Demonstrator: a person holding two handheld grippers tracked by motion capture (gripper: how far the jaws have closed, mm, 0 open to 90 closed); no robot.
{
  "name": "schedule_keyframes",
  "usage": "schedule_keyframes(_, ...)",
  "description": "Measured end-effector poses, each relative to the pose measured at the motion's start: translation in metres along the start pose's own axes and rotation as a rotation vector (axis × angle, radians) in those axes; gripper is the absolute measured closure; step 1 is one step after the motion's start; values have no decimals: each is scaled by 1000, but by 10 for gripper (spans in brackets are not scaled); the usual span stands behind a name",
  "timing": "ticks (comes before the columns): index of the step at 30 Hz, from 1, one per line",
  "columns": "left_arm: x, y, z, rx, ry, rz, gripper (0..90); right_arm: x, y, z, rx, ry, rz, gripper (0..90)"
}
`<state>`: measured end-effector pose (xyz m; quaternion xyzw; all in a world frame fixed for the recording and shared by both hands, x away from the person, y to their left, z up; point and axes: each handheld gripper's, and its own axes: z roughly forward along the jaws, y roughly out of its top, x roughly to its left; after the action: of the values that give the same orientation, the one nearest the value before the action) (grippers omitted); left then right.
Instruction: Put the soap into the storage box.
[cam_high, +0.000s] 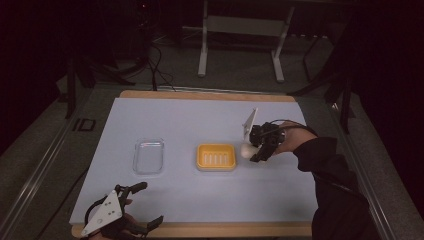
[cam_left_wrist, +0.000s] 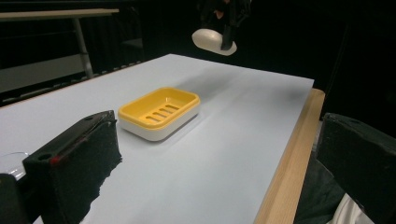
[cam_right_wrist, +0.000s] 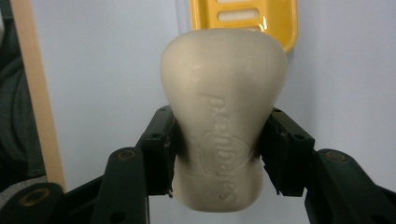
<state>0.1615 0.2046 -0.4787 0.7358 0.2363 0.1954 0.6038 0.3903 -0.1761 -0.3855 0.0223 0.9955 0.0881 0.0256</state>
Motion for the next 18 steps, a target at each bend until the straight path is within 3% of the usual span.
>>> schedule_keyframes(11, 0, 0, 0, 2, -3, 1, 0, 1, 22, -12, 2, -6, -52, 496)
schedule_keyframes(18, -1, 0, 0, 1, -5, 0, 0, 4, 36, -15, -11, -2, -113, 496)
